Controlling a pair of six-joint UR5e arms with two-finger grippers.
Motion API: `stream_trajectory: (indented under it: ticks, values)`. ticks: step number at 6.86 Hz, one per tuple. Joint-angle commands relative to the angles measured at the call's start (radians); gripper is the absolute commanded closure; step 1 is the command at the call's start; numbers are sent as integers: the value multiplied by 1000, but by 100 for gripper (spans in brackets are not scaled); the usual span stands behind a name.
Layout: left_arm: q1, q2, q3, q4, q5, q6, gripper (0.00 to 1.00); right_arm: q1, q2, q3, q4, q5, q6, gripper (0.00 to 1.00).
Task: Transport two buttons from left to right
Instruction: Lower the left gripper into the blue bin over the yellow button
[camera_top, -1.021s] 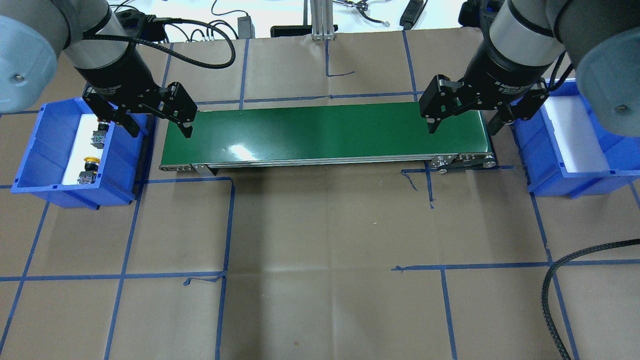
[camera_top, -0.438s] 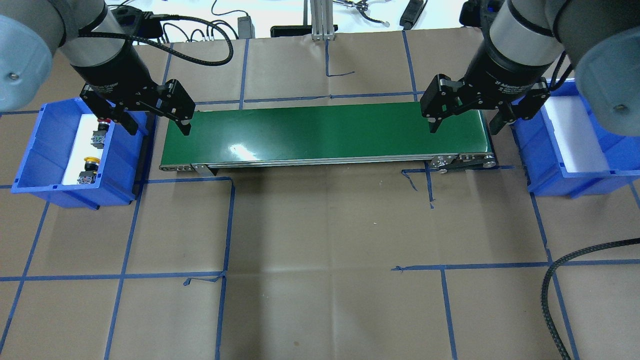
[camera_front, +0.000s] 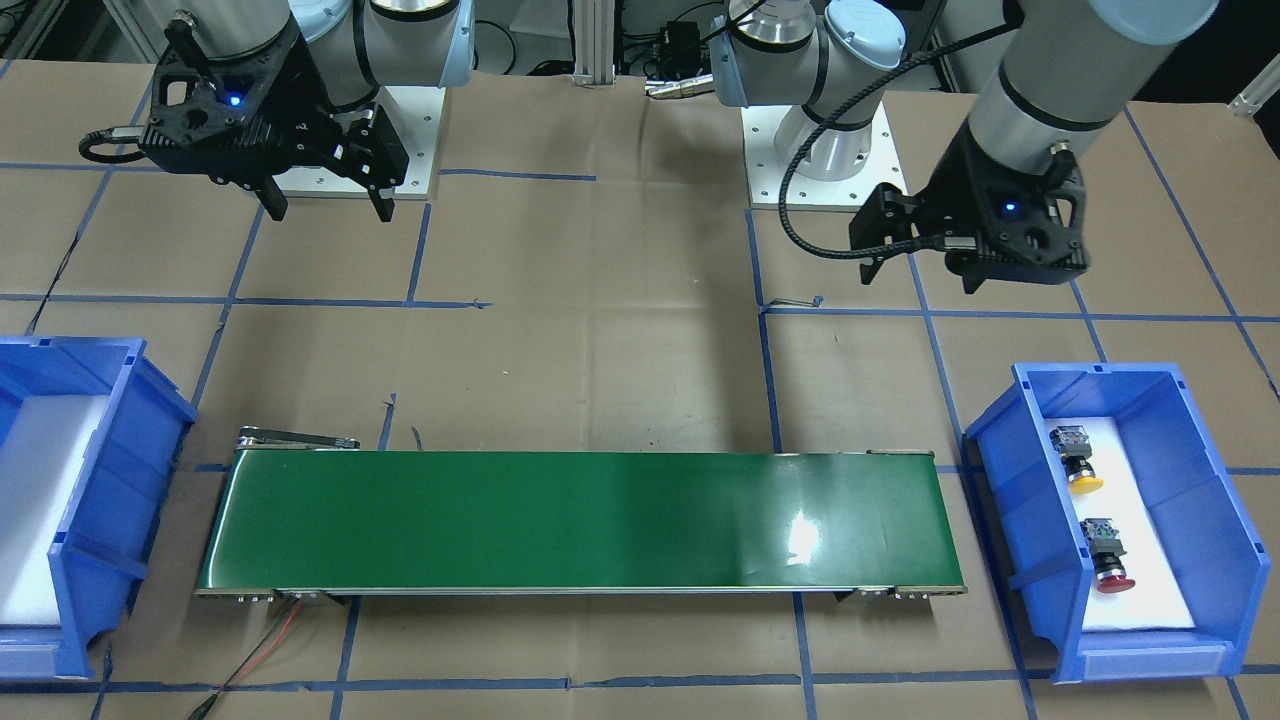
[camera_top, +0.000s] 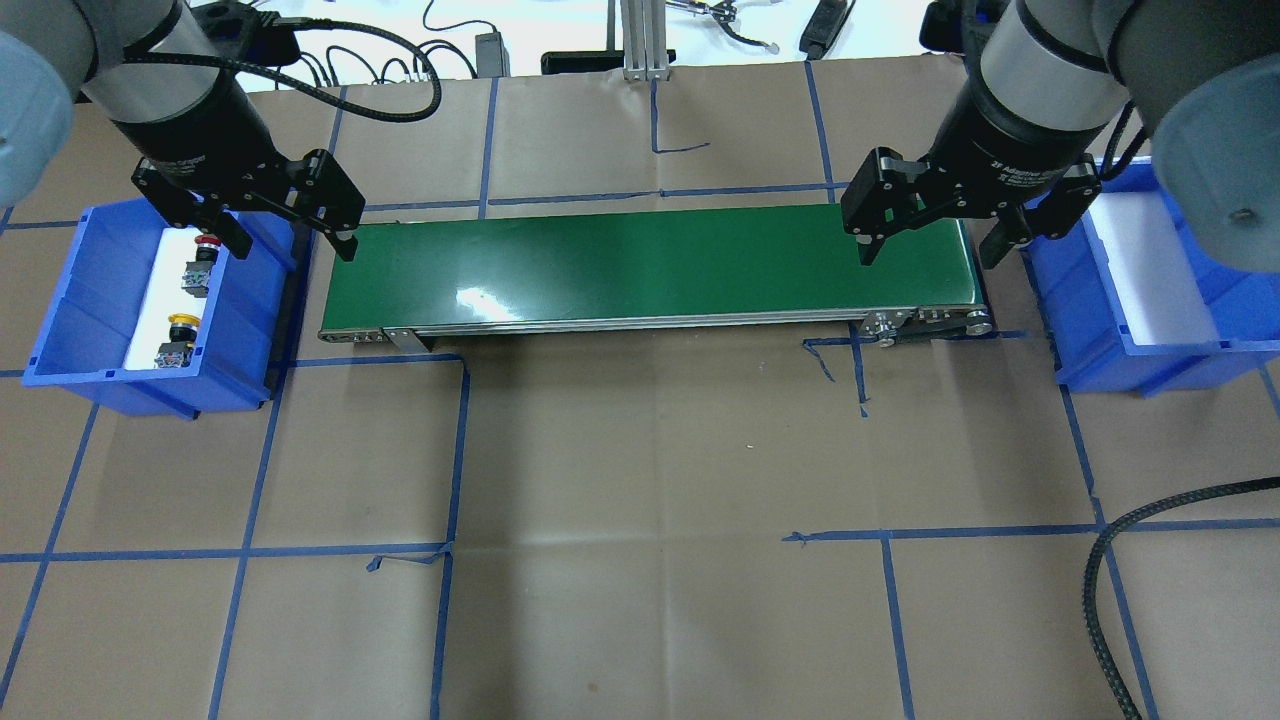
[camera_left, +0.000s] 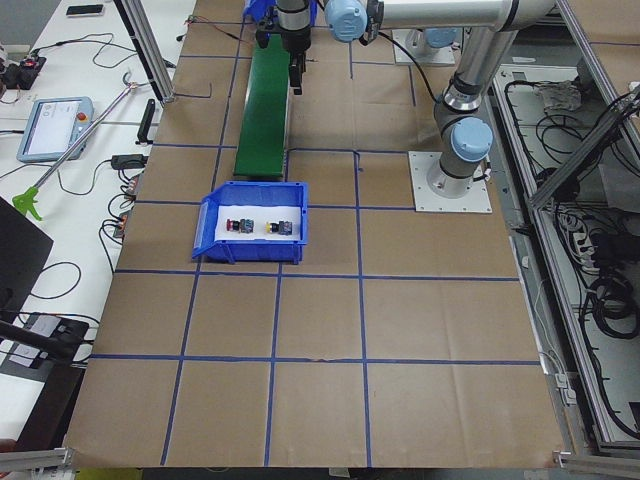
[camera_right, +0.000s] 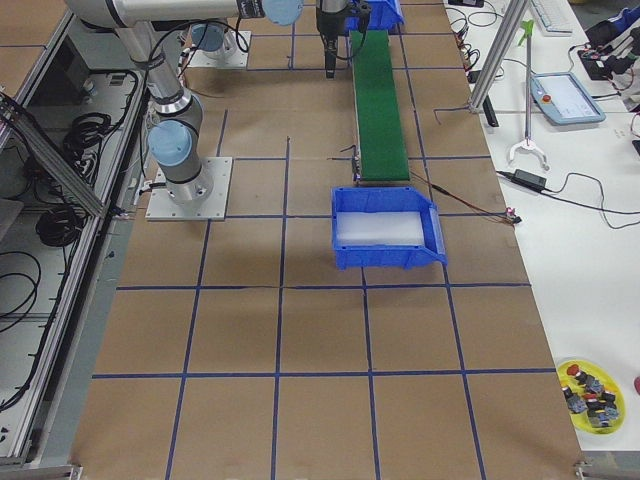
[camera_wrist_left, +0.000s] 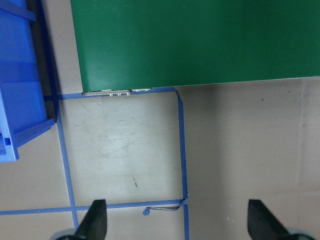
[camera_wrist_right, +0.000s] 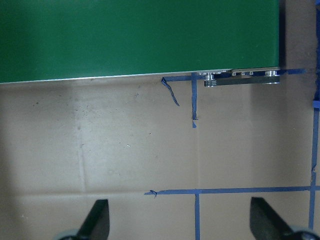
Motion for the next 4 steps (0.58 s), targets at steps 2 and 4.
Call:
stream_trajectory:
  ticks: [2, 4]
  values:
    - [303, -91, 12, 126, 3, 186, 0, 0, -1, 0, 0, 0, 1, 0]
    - [405, -157, 14, 214, 16, 291, 0, 0, -1, 1, 2, -2, 1, 0]
